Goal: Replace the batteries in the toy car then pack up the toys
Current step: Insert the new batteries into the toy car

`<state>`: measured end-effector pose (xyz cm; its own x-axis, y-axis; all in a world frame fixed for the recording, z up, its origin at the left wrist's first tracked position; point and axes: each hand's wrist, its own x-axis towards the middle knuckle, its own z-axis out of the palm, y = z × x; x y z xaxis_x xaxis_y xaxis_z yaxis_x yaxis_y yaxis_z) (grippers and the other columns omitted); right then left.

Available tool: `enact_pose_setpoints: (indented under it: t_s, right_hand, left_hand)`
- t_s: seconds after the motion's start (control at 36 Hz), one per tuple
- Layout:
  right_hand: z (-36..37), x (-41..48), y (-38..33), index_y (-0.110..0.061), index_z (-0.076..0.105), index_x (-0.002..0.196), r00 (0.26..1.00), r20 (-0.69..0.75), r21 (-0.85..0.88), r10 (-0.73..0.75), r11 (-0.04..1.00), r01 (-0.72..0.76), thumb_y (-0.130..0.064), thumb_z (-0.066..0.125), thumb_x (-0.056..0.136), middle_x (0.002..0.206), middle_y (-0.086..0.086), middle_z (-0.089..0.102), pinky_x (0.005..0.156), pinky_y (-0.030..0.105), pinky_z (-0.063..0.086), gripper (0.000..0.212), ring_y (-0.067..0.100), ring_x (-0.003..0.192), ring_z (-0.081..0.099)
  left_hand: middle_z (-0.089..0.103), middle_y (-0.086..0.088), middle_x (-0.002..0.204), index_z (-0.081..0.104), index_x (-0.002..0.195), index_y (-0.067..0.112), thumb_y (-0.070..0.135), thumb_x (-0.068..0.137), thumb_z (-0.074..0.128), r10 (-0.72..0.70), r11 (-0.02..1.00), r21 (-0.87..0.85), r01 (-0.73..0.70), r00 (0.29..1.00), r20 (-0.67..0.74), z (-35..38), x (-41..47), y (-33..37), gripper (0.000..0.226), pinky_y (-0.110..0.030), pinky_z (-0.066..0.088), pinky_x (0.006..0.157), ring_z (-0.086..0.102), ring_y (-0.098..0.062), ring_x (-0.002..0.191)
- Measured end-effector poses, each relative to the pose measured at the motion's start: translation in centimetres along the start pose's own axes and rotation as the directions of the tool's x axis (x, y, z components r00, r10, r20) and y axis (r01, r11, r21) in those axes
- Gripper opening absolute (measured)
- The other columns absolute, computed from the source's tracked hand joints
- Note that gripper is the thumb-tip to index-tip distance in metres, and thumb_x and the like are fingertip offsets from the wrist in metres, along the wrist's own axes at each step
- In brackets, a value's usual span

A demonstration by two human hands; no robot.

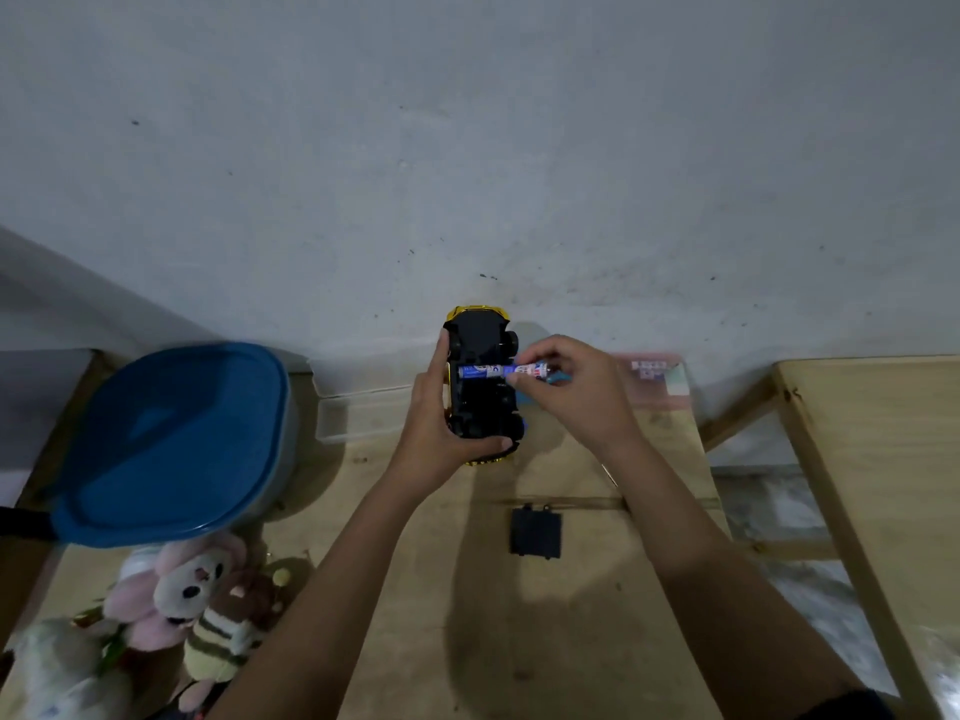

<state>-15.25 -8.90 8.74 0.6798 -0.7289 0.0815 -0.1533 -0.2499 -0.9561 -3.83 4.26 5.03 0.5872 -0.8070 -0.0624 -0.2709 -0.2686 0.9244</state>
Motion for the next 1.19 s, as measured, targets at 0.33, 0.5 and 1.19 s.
enact_pose_setpoints:
  t_s: [0.33, 0.5, 1.19]
  right_hand:
    - [1.0, -2.3, -3.9, -0.011, 0.062, 0.088, 0.978, 0.052, -0.316, -0.2, 0.926, 0.206, -0.001, 0.072, 0.072, 0.076, -0.007, 0.058, 0.062, 0.007, 0.041, 0.021, -0.001, 0.07, 0.054]
    - [1.9, -3.7, -4.0, -0.007, 0.071, 0.088, 0.954, 0.049, -0.38, -0.295, 0.878, 0.291, 0.001, 0.073, 0.072, 0.086, 0.004, 0.068, 0.075, 0.021, 0.051, 0.018, 0.014, 0.08, 0.062]
    - [6.6, -6.1, -5.6, -0.004, 0.074, 0.079, 0.928, -0.013, -0.375, -0.373, 0.862, 0.341, -0.014, 0.067, 0.079, 0.079, 0.007, 0.063, 0.066, 0.043, 0.053, 0.012, 0.026, 0.075, 0.06]
  left_hand:
    - [0.039, 0.01, 0.133, 0.002, 0.148, 0.041, 0.02, 0.051, 0.093, 0.097, 0.994, -0.06, -0.091, 0.99, 0.104, 0.5, -1.0, 2.4, 0.134, -0.018, 0.043, 0.091, 0.037, 0.01, 0.12]
    - [0.042, 0.01, 0.131, 0.004, 0.149, 0.039, 0.024, 0.049, 0.092, 0.122, 0.991, -0.075, -0.115, 0.987, 0.103, -0.7, -2.0, 2.4, 0.134, -0.024, 0.046, 0.093, 0.042, 0.001, 0.122]
    - [0.042, 0.004, 0.12, 0.006, 0.149, 0.038, 0.018, 0.052, 0.092, 0.213, 0.976, 0.021, -0.216, 0.971, 0.106, -5.6, -4.9, 1.6, 0.131, -0.016, 0.046, 0.087, 0.042, 0.014, 0.105]
